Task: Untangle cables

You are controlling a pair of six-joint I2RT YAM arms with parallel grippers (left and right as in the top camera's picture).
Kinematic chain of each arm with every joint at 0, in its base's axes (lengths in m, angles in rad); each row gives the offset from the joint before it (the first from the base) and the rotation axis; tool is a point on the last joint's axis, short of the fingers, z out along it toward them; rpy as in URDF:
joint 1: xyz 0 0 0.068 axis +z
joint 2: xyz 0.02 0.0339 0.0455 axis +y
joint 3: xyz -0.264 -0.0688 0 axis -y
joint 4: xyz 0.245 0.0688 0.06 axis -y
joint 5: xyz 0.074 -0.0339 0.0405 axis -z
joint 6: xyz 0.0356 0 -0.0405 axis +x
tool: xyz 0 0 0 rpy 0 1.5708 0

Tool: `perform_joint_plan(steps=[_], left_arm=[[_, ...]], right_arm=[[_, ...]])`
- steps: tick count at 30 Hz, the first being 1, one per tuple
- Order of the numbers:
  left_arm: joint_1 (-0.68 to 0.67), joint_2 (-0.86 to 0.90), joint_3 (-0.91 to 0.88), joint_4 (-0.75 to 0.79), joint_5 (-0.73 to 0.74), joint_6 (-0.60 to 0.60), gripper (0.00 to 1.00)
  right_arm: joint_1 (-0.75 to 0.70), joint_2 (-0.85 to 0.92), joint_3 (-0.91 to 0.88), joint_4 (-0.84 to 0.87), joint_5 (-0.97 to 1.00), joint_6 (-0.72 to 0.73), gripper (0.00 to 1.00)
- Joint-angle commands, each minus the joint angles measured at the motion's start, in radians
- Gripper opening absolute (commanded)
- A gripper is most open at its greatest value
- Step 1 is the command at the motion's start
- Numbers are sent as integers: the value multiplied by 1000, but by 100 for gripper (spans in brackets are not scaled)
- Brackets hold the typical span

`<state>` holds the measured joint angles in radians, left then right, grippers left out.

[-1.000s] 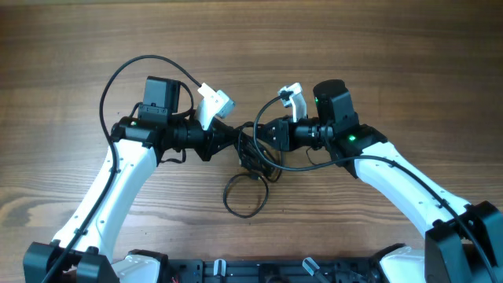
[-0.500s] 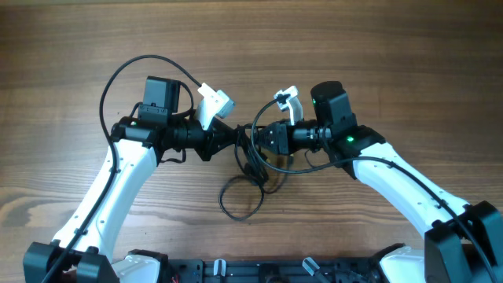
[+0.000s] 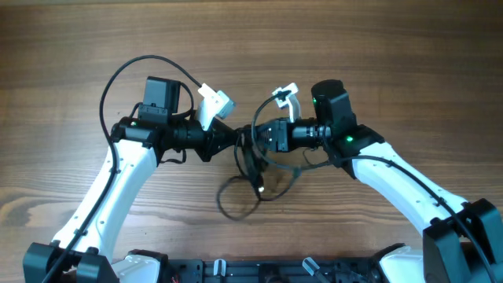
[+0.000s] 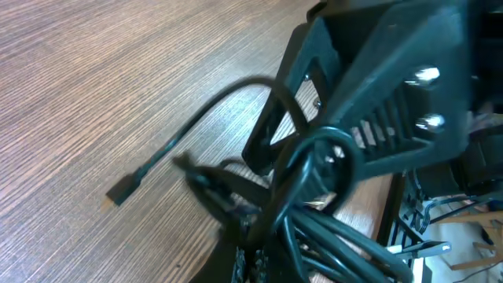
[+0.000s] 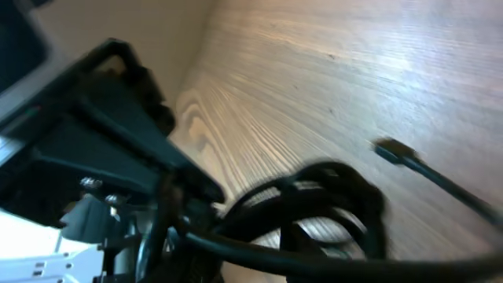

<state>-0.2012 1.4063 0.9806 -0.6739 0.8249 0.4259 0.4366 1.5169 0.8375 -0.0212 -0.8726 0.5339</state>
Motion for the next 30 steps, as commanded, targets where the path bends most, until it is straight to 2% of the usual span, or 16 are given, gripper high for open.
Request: perform_joint_plan(steps=[1, 4, 6, 14, 20, 25, 28, 30], left_arm=[[-11, -3, 0, 10, 23, 12, 4], [-11, -3, 0, 10, 23, 12, 4], [-11, -3, 0, 10, 23, 12, 4], [-11, -3, 0, 10, 23, 12, 4], [-11, -3, 0, 10, 23, 12, 4], [-11, -3, 0, 10, 23, 12, 4], [-11, -3, 0, 10, 23, 12, 4], [-11, -3, 0, 10, 23, 12, 4]], right_arm=[[-34, -10, 15, 31, -53, 45, 29], [-82, -10, 15, 177, -252, 103, 29], [-89, -10, 15, 224, -287, 131, 29], [1, -8, -2, 193, -172, 70, 29], [-6, -8, -2, 188, -251, 64, 30], [-56, -8, -2, 81, -248, -114, 31], [-56, -8, -2, 20, -248, -225, 36], [-56, -8, -2, 20, -248, -228, 36]])
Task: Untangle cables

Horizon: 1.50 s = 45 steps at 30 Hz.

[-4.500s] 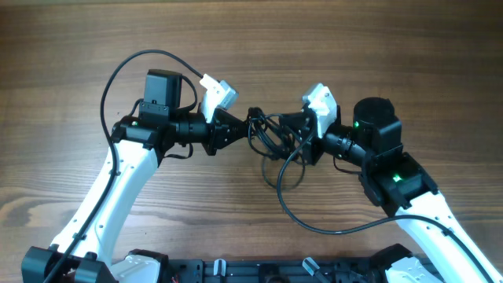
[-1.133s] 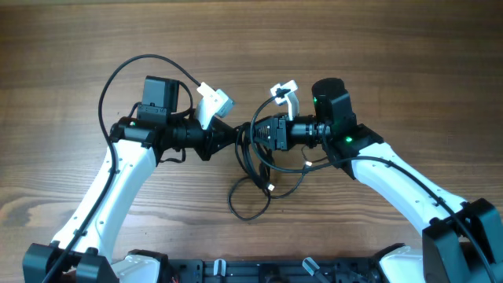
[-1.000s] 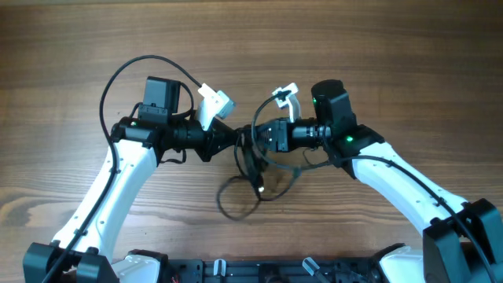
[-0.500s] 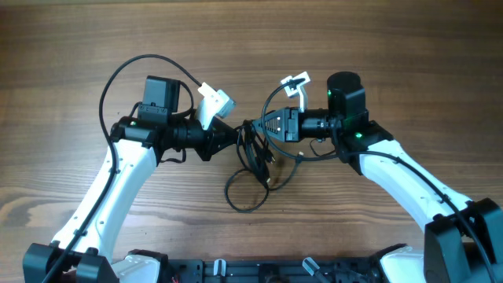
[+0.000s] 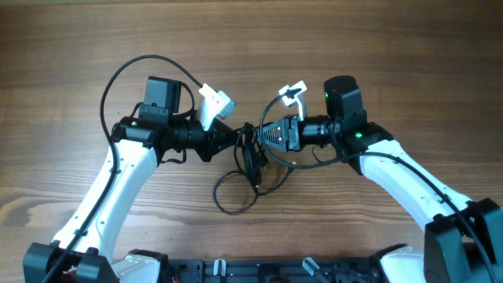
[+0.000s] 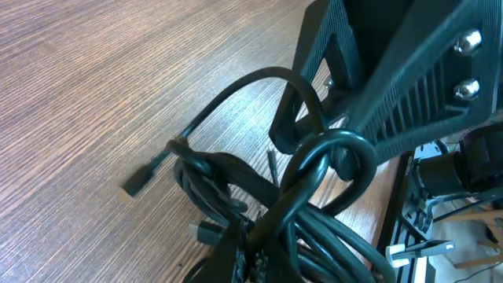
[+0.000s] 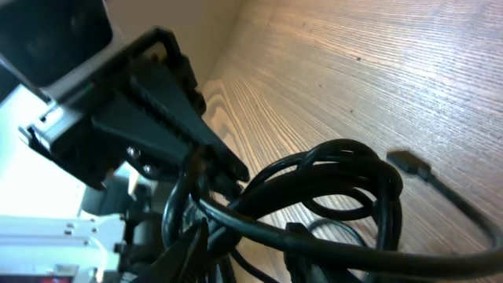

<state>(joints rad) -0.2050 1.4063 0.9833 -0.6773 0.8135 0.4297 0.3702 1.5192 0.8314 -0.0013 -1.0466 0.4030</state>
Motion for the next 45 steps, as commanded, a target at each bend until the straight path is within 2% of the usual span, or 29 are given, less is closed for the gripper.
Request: perform_joint_plan(steps=[1, 10, 13, 29, 33, 38, 40, 45], left_arm=[[-7, -3, -2, 14, 34, 8, 4], [-7, -3, -2, 13, 34, 8, 4], [-7, -3, -2, 13, 34, 8, 4], [-7, -3, -2, 13, 35, 8, 4], [-7, -3, -2, 13, 35, 8, 4], [-7, -3, -2, 13, 35, 8, 4], [-7, -3, -2, 13, 34, 8, 4], [-7, -3, -2, 13, 34, 8, 4]], right_arm=[[10, -10, 4, 0, -74, -97, 36], [10, -10, 4, -60, -82, -180, 40], [10, -10, 4, -64, -165, -252, 41], [10, -10, 4, -36, -167, -277, 45], [10, -10, 4, -32, -293, -360, 47], [10, -10, 4, -17, -289, -365, 48], [10, -10, 4, -13, -235, -310, 46], [10, -10, 4, -7, -127, -237, 27]])
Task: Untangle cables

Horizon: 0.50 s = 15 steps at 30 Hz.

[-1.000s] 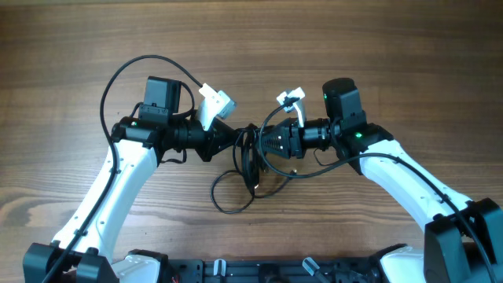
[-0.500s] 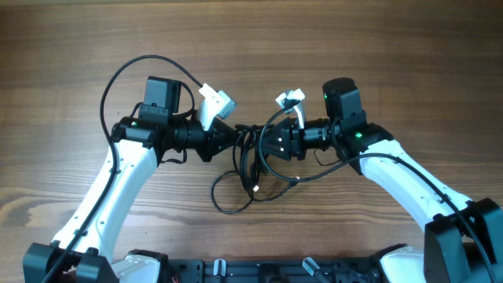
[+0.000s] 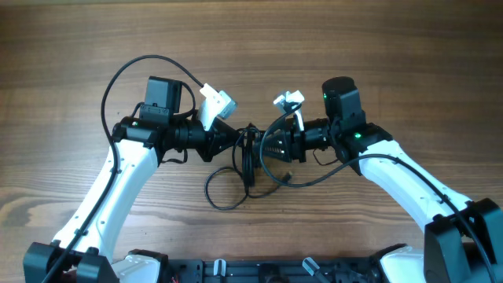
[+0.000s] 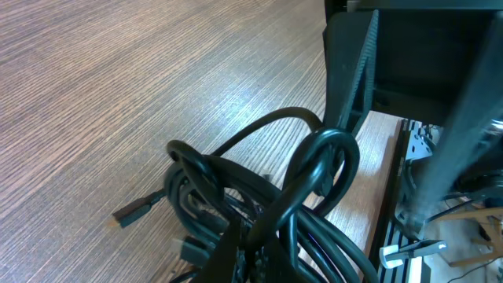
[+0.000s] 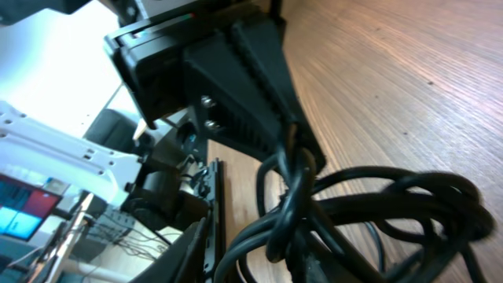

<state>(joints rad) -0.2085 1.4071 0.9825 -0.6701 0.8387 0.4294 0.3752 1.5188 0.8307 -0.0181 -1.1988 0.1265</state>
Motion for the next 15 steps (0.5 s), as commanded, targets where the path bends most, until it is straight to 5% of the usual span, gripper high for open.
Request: perform_joint_plan(steps=[1, 9, 15], left_arm=[[-3, -3, -2, 6, 10, 9, 4], [-3, -3, -2, 6, 9, 9, 4], [-3, -3, -2, 6, 7, 9, 4]], right_arm=[[5, -10, 5, 11, 26, 40, 27], [5, -10, 5, 87, 130, 216, 26], [6, -10, 5, 106, 165, 243, 4]])
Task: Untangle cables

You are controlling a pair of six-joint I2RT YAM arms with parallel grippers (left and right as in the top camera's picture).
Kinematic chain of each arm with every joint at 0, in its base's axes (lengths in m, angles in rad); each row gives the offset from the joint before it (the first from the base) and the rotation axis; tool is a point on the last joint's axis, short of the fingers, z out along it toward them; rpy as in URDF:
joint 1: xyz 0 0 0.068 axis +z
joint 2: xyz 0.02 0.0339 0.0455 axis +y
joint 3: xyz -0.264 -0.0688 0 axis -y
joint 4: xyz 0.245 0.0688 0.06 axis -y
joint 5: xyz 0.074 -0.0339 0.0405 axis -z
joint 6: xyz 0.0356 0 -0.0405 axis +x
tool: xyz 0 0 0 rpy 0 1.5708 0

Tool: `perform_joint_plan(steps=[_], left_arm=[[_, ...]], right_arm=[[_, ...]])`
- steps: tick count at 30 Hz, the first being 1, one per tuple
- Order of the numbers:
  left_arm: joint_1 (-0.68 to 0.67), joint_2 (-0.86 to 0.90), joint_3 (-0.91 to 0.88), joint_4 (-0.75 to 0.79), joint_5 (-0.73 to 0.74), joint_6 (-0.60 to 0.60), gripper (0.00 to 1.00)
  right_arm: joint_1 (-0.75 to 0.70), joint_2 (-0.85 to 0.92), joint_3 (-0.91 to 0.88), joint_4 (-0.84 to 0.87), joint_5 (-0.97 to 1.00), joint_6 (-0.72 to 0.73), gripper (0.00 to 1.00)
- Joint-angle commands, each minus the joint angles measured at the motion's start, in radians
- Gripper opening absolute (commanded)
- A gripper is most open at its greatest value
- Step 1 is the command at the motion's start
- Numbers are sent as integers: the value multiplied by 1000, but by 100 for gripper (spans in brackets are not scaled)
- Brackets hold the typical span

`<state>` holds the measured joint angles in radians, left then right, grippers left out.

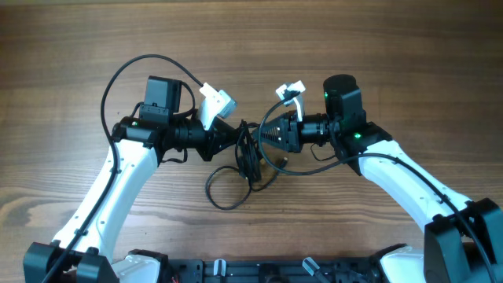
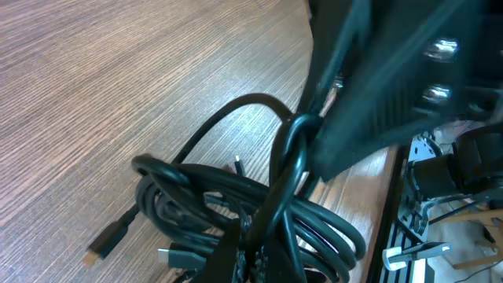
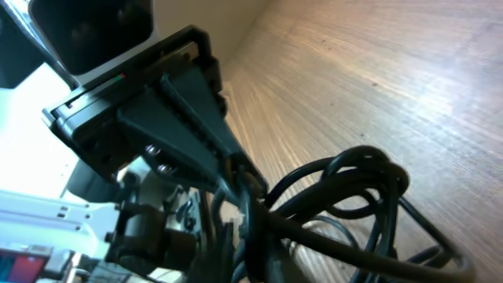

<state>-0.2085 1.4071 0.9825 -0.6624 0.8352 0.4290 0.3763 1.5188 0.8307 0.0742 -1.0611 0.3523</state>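
Observation:
A bundle of black cables (image 1: 250,154) hangs between my two grippers over the table's middle. My left gripper (image 1: 236,140) is shut on it from the left; in the left wrist view the coils (image 2: 212,196) pile over its fingers (image 2: 236,248). My right gripper (image 1: 265,134) meets the bundle from the right and is shut on strands (image 3: 330,192) of it. One loop (image 1: 222,191) trails down onto the wood. A loose plug (image 2: 98,248) lies on the table below the coils.
The wooden table (image 1: 71,63) is bare round the arms. Each gripper fills the other's wrist view: the right gripper (image 2: 377,102), the left gripper (image 3: 149,118). The robot base (image 1: 251,271) runs along the near edge.
My right gripper has lifted slightly and turned at the wrist, still on the bundle. The strand that bowed out to the lower right now lies closer in. My left gripper has not moved.
Both grippers held the tangled bundle between them at every moment. The right gripper's place and tilt differed a little each time, and the left stayed put. The loop on the table has shifted leftward, and the coils now sit differently.

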Motion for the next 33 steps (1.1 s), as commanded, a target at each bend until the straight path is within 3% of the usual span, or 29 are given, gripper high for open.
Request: perform_joint_plan(steps=[1, 3, 7, 15, 26, 29, 33], left_arm=[[-3, -3, -2, -1, 5, 8, 4], [-3, -3, -2, 2, -27, -7, 4], [-2, -3, -2, 67, -236, -214, 4], [32, -3, -2, 107, -425, -424, 4], [237, 83, -24, 90, -639, -840, 4], [284, 114, -24, 83, -609, -863, 4], [306, 113, -24, 109, -411, -713, 4]], right_arm=[[5, -10, 5, 13, 36, 17, 4], [5, -10, 5, 12, 63, 18, 4], [-5, -10, 5, -45, 266, 158, 4], [-74, -10, 5, -117, 288, 159, 4], [-118, -10, 5, -237, 379, 118, 4], [-118, -10, 5, -243, 392, 117, 4], [-117, -10, 5, -245, 375, 114, 4]])
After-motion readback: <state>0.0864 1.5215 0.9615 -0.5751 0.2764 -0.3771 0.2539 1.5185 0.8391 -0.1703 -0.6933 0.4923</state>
